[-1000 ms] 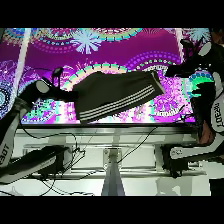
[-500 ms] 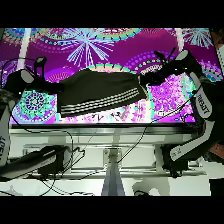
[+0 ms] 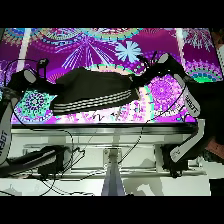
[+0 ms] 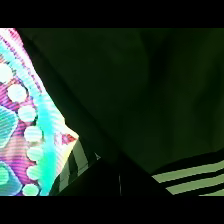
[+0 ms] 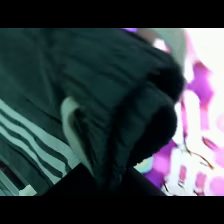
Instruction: Fold the clothes and pants, and hang the long-sleeved shirts on hangers.
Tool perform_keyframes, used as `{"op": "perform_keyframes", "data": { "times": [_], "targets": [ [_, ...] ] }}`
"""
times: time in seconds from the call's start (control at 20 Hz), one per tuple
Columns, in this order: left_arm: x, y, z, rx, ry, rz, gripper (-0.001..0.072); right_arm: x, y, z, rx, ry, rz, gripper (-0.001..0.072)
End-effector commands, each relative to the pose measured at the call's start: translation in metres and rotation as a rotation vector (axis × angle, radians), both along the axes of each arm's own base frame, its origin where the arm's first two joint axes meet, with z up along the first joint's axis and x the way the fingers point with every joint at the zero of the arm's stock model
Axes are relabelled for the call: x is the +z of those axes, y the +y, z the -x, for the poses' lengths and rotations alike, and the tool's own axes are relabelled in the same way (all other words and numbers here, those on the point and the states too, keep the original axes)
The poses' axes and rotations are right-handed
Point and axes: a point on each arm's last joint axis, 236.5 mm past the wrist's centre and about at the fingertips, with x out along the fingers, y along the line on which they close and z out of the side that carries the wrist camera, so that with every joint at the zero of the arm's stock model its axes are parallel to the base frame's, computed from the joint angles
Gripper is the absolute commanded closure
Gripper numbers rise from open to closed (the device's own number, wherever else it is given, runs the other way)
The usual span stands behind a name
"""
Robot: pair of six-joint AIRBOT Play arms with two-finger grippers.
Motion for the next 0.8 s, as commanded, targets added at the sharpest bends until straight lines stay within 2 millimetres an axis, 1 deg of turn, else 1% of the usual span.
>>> {"op": "perform_keyframes", "data": {
  "times": [0.0, 0.05, 0.1, 0.15, 0.2, 0.25, 0.3, 0.35, 0.4, 0.5, 0.55, 0.65, 0.75],
  "targets": [
    [0.008, 0.003, -0.008, 0.0, -0.026, -0.007, 0.0657, 0.037, 0.018, -0.021, 0.017, -0.1, -0.051, 0.0688],
    [0.016, 0.005, -0.014, -0.003, -0.051, -0.018, 0.0384, 0.056, 0.012, -0.033, -0.005, -0.148, -0.038, 0.0688],
    [0.027, 0.007, -0.021, -0.006, -0.08, -0.028, 0.0008, 0.076, -0.001, -0.044, -0.024, -0.204, 0.001, 0.0689],
    [0.038, 0.008, -0.027, -0.008, -0.11, -0.037, 0.0015, 0.093, -0.022, -0.053, -0.056, -0.249, 0.065, 0.0688],
    [0.052, 0.008, -0.034, -0.006, -0.148, -0.036, 0.0014, 0.111, -0.051, -0.058, -0.115, -0.269, 0.147, 0.0688],
    [0.067, 0.008, -0.04, -0.007, -0.187, -0.039, 0.0014, 0.129, -0.082, -0.058, -0.185, -0.274, 0.218, 0.0688],
    [0.082, 0.006, -0.044, -0.011, -0.226, -0.041, 0.0014, 0.149, -0.111, -0.053, -0.261, -0.274, 0.269, 0.0688],
    [0.096, 0.005, -0.047, -0.012, -0.26, -0.042, 0.0014, 0.17, -0.141, -0.042, -0.343, -0.263, 0.308, 0.0689],
    [0.108, 0.003, -0.05, -0.011, -0.298, -0.035, 0.0014, 0.193, -0.169, -0.026, -0.428, -0.246, 0.338, 0.0688],
    [0.123, 0.0, -0.052, -0.008, -0.344, -0.032, 0.0014, 0.232, -0.22, 0.011, -0.613, -0.217, 0.391, 0.0688],
    [0.127, -0.001, -0.051, -0.006, -0.352, -0.023, 0.0014, 0.252, -0.248, 0.033, -0.74, -0.202, 0.42, 0.0688],
    [0.128, -0.003, -0.051, -0.004, -0.355, -0.014, 0.0013, 0.29, -0.292, 0.077, -1.03, -0.187, 0.441, 0.0688],
    [0.128, -0.003, -0.051, -0.004, -0.353, -0.014, 0.0014, 0.324, -0.332, 0.122, -1.303, -0.216, 0.456, 0.0688]
  ]
}}
